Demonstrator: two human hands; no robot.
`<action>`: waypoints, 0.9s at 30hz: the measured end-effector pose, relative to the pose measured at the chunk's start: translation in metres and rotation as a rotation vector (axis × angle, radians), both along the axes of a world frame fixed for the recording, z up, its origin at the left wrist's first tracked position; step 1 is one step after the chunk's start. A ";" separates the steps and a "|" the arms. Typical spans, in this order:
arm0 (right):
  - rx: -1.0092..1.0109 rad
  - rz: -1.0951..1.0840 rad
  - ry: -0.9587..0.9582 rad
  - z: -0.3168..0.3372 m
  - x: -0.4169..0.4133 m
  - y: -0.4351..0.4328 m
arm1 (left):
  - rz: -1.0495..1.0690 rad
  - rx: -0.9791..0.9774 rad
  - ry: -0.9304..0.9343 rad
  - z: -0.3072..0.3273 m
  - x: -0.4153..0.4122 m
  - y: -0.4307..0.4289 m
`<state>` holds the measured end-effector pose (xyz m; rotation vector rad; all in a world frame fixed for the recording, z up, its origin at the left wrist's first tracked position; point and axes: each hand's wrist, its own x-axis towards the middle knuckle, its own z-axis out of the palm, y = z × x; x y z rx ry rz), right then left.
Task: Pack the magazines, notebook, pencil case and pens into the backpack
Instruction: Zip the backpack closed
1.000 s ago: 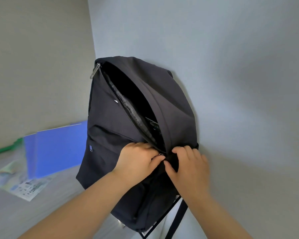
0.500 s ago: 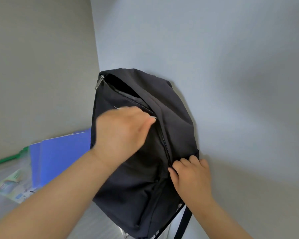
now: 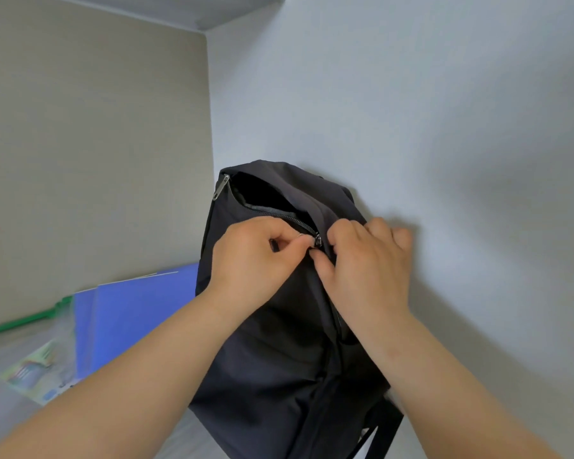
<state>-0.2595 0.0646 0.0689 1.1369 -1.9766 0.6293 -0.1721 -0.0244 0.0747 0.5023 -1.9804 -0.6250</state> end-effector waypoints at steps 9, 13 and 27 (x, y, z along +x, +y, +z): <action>-0.030 -0.008 0.042 0.008 0.000 0.005 | -0.153 0.285 0.151 0.034 -0.003 -0.007; -0.024 0.012 0.059 0.006 0.000 0.007 | -0.216 0.542 0.152 0.046 0.000 -0.022; -0.041 0.039 -0.028 0.000 -0.002 0.000 | -0.072 -0.194 -0.260 0.014 0.009 -0.014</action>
